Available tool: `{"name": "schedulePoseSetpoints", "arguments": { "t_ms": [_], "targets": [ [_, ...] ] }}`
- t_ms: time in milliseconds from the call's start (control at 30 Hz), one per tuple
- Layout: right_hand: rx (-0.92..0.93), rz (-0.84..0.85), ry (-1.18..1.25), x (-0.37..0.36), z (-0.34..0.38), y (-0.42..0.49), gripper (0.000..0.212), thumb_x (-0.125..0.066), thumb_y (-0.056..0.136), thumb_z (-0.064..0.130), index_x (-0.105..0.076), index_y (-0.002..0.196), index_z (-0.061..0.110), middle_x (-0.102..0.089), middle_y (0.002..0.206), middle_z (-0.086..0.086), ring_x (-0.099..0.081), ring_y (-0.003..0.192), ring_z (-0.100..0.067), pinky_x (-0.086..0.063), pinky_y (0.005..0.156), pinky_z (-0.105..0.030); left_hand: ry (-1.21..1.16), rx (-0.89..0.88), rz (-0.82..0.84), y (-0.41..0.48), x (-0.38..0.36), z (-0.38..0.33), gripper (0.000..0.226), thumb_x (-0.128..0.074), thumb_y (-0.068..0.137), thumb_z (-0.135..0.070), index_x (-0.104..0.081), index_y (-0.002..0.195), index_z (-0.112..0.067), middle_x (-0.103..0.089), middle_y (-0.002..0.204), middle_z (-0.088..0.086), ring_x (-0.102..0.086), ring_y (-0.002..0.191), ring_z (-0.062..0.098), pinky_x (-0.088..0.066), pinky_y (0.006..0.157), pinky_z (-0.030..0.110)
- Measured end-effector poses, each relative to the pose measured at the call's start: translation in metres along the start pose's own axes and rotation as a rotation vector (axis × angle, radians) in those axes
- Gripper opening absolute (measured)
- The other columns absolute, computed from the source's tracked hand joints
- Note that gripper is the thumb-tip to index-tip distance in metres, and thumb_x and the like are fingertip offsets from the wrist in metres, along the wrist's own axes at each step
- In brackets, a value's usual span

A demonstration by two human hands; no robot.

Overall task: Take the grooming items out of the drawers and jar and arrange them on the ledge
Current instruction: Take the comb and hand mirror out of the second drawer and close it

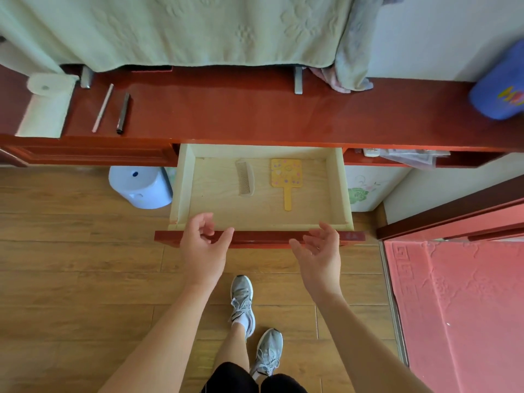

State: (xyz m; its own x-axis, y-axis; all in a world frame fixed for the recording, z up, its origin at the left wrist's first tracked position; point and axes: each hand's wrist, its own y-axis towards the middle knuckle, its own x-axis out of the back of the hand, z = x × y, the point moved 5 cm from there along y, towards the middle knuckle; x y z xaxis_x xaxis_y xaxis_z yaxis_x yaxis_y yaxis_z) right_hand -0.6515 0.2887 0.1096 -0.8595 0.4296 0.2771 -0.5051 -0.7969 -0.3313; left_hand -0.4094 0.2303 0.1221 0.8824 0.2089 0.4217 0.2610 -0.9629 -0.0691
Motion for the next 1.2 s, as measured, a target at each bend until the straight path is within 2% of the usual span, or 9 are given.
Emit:
{"name": "schedulePoseSetpoints", "arguments": {
  "t_ms": [233, 467, 667, 800, 900, 1000, 1133, 1200],
  "targets": [
    [0.049, 0.033, -0.095, -0.022, 0.038, 0.040, 0.065, -0.078, 0.081, 0.027, -0.043, 0.135, 0.027, -0.056, 0.116, 0.016, -0.058, 0.106, -0.003, -0.048, 0.084, -0.019, 0.093, -0.070, 0.119, 0.053, -0.017, -0.023, 0.053, -0.081, 0.079, -0.024, -0.057, 0.126, -0.021, -0.061, 0.103, -0.010, -0.057, 0.097, 0.003, -0.045, 0.080, 0.018],
    [0.008, 0.001, -0.186, -0.051, 0.045, 0.091, 0.061, -0.079, 0.079, 0.028, -0.049, 0.133, 0.023, -0.060, 0.114, 0.011, -0.058, 0.105, -0.007, -0.049, 0.094, -0.030, 0.148, 0.008, 0.293, 0.110, -0.057, -0.010, 0.057, -0.078, 0.081, -0.032, -0.054, 0.132, -0.023, -0.060, 0.109, -0.012, -0.057, 0.097, 0.004, -0.049, 0.084, 0.026],
    [-0.041, 0.014, -0.311, -0.070, 0.033, 0.128, 0.058, -0.077, 0.080, 0.032, -0.053, 0.131, 0.019, -0.060, 0.112, 0.008, -0.058, 0.103, -0.009, -0.049, 0.093, -0.032, 0.275, 0.119, 0.423, 0.146, -0.092, 0.008, 0.059, -0.074, 0.084, -0.038, -0.053, 0.136, -0.021, -0.057, 0.112, -0.010, -0.057, 0.097, 0.008, -0.048, 0.082, 0.029],
    [-0.069, 0.034, -0.397, -0.077, 0.024, 0.143, 0.055, -0.076, 0.081, 0.034, -0.054, 0.129, 0.018, -0.058, 0.112, 0.007, -0.056, 0.102, -0.008, -0.047, 0.090, -0.030, 0.378, 0.186, 0.447, 0.157, -0.112, 0.020, 0.057, -0.073, 0.081, -0.047, -0.056, 0.129, -0.022, -0.057, 0.112, -0.009, -0.059, 0.096, 0.013, -0.053, 0.084, 0.037],
    [-0.119, 0.054, -0.441, -0.079, 0.015, 0.153, 0.056, -0.075, 0.081, 0.037, -0.055, 0.129, 0.016, -0.057, 0.114, 0.006, -0.055, 0.102, -0.009, -0.047, 0.091, -0.028, 0.448, 0.221, 0.425, 0.160, -0.123, 0.024, 0.044, -0.072, 0.080, -0.050, -0.057, 0.113, -0.024, -0.059, 0.105, -0.008, -0.060, 0.088, 0.014, -0.051, 0.074, 0.034],
    [-0.179, 0.045, -0.497, -0.078, 0.006, 0.162, 0.053, -0.074, 0.080, 0.038, -0.058, 0.124, 0.014, -0.058, 0.107, 0.003, -0.056, 0.096, -0.012, -0.046, 0.084, -0.028, 0.503, 0.270, 0.360, 0.162, -0.129, 0.027, 0.049, -0.072, 0.077, -0.049, -0.058, 0.115, -0.022, -0.058, 0.104, -0.009, -0.059, 0.085, 0.015, -0.048, 0.068, 0.031],
    [-0.209, 0.044, -0.546, -0.080, -0.001, 0.167, 0.043, -0.073, 0.079, 0.036, -0.059, 0.114, 0.015, -0.056, 0.097, 0.004, -0.053, 0.088, -0.013, -0.041, 0.076, -0.026, 0.557, 0.260, 0.315, 0.161, -0.135, 0.028, 0.055, -0.073, 0.076, -0.047, -0.057, 0.123, -0.023, -0.059, 0.108, -0.008, -0.062, 0.092, 0.017, -0.053, 0.075, 0.036],
    [-0.227, 0.034, -0.570, -0.081, -0.002, 0.169, 0.038, -0.073, 0.079, 0.034, -0.058, 0.109, 0.017, -0.055, 0.095, 0.005, -0.052, 0.084, -0.013, -0.039, 0.072, -0.026, 0.572, 0.258, 0.295, 0.162, -0.136, 0.028, 0.053, -0.074, 0.078, -0.041, -0.055, 0.124, -0.023, -0.056, 0.105, -0.008, -0.060, 0.090, 0.017, -0.051, 0.072, 0.034]
  ]
}}
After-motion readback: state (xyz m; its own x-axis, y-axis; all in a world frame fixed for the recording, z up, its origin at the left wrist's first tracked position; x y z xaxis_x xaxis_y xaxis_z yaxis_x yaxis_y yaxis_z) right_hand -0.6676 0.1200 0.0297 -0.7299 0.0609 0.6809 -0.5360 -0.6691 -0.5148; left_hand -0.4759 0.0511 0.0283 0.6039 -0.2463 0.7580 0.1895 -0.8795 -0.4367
